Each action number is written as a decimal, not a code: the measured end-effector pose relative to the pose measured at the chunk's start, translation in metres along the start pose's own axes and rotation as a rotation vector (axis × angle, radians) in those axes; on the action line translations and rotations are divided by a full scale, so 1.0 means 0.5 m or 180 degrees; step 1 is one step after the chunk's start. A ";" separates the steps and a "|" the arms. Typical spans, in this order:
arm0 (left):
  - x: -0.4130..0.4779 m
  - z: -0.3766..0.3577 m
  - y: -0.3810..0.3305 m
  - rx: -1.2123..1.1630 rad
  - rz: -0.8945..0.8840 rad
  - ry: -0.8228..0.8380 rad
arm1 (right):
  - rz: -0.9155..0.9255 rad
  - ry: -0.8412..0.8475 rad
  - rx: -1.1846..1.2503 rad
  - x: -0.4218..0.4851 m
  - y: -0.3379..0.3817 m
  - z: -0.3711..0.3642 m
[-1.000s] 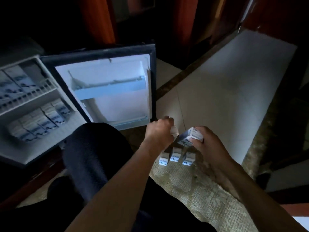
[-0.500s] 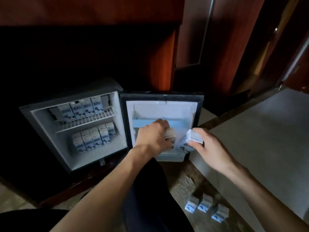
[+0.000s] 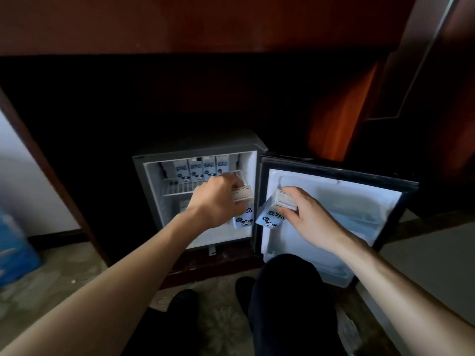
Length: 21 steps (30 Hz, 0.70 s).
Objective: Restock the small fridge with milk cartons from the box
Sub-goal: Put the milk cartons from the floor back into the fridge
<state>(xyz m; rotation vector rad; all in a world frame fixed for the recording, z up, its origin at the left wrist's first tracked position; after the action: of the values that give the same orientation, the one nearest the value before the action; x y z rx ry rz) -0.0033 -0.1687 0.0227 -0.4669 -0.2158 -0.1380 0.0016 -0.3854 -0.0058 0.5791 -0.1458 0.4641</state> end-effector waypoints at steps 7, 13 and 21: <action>0.017 0.032 0.152 0.0190 0.0291 -0.0425 | 0.0285 0.0322 0.0092 0.146 0.073 -0.108; 0.067 0.017 0.252 0.0272 0.0461 -0.0544 | 0.0363 0.0375 -0.0069 0.269 0.100 -0.209; 0.138 -0.024 0.378 0.0244 0.0779 -0.0803 | 0.0419 0.0074 -0.0380 0.399 0.115 -0.332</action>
<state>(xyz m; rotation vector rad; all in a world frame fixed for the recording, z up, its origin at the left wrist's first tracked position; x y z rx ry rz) 0.0997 -0.0127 -0.0526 -0.4303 -0.4073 0.1694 0.1526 -0.1747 -0.0633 0.4485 -0.1890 0.5856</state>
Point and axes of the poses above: each hand's wrist, its own x-axis towards the middle knuckle, its own z-axis out of the back of the hand, y = z × x, the point moved 4 cm from there along x, towards the middle knuckle, and after that the axes turned 2 degrees about -x, right-handed, at the moved point
